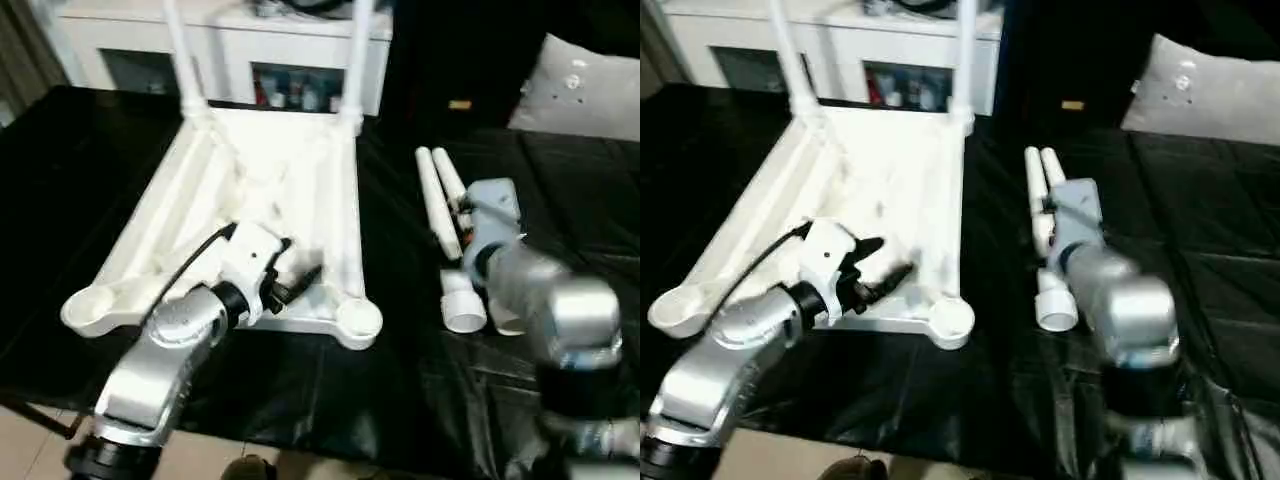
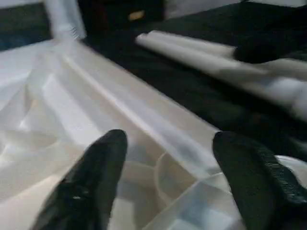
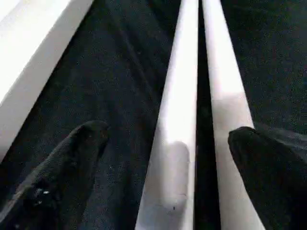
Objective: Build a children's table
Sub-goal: Pick table leg
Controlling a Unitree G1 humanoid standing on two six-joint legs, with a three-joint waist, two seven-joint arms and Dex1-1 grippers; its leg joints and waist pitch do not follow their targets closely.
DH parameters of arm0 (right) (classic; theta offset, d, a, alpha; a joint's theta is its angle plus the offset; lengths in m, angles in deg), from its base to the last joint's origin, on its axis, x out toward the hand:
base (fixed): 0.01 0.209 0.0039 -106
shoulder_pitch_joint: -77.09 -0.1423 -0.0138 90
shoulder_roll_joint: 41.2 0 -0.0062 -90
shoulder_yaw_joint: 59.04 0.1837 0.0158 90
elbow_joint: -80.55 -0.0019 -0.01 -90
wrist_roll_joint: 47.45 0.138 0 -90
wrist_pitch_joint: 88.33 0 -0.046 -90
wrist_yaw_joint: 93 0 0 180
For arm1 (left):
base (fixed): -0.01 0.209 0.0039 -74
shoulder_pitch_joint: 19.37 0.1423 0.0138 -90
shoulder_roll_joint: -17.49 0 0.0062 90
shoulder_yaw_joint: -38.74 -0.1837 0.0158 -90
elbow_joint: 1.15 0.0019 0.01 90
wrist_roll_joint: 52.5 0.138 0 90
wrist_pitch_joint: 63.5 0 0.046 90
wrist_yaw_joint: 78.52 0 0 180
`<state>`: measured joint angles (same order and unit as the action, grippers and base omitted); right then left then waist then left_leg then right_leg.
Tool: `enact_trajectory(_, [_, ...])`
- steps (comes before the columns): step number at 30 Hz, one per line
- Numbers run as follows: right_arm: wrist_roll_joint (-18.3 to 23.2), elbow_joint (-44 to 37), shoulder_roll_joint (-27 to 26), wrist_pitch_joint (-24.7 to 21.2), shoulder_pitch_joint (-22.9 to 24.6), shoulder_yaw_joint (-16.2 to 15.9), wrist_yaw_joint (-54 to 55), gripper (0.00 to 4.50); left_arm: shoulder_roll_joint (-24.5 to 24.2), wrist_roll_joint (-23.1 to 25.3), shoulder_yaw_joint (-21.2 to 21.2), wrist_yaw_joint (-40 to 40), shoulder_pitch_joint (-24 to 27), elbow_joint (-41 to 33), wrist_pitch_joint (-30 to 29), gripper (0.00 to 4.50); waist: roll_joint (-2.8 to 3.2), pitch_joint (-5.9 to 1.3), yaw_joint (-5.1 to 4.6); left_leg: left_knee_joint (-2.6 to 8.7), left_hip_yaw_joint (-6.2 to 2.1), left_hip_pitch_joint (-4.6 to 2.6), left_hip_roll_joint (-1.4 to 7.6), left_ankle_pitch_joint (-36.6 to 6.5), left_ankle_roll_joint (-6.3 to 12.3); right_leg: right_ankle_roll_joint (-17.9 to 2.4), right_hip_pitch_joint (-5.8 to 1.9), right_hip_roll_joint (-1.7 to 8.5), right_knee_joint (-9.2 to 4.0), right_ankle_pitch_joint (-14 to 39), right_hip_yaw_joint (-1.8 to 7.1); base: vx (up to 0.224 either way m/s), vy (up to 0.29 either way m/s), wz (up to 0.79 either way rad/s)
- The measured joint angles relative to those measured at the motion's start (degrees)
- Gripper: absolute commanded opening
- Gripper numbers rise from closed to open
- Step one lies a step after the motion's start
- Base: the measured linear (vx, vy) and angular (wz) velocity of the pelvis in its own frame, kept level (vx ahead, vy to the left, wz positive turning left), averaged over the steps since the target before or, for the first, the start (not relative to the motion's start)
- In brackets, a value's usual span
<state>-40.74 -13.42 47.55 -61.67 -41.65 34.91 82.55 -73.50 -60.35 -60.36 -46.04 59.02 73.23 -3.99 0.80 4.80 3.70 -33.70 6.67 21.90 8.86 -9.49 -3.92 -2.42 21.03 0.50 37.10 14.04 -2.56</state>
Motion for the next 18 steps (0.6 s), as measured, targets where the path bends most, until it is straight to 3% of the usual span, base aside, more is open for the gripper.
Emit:
enact_trajectory(5, [0.2,7.5,1.2,-4.2,-3.4,-0.6,-1.9,4.50,-5.2,-2.8,-3.9,7.4,-0.7,-2.7,-3.0,4.03,-0.10,0.05,-0.36,-0.16,0.90,0.10,0.06,0.1,0.27,0.2,0.08,0.41,-0.09,-0.2,0.23,0.000,0.000,0.00])
enact_trajectory(6, [0.0,8.5,1.2,-4.8,-3.9,-0.4,-1.6,4.20,-5.8,-3.7,-4.4,8.6,-0.9,-3.5,-3.7,4.19,-0.10,0.05,-0.34,-0.16,1.02,0.10,0.06,0.1,0.28,0.3,0.08,0.46,-0.09,-0.2,0.23,0.000,0.000,0.00])
enact_trajectory(9, [-0.1,10.0,1.2,-6.0,-5.2,0.1,-1.2,4.06,-6.6,-4.8,-5.1,10.5,-1.6,-5.1,-5.3,4.33,-0.09,0.04,-0.22,0.01,1.54,0.11,0.13,0.3,0.79,0.4,0.14,0.64,-0.08,-0.1,0.23,0.000,0.000,0.00])
enact_trajectory(18, [3.7,13.5,-0.3,-8.6,-5.4,3.0,-4.4,3.15,-7.6,-5.0,-5.4,11.1,-1.9,-5.4,-6.1,4.50,-0.12,0.02,-0.09,-0.01,1.69,0.16,0.13,0.3,1.04,0.5,0.14,0.72,-0.09,-0.1,0.21,0.000,0.000,0.00])
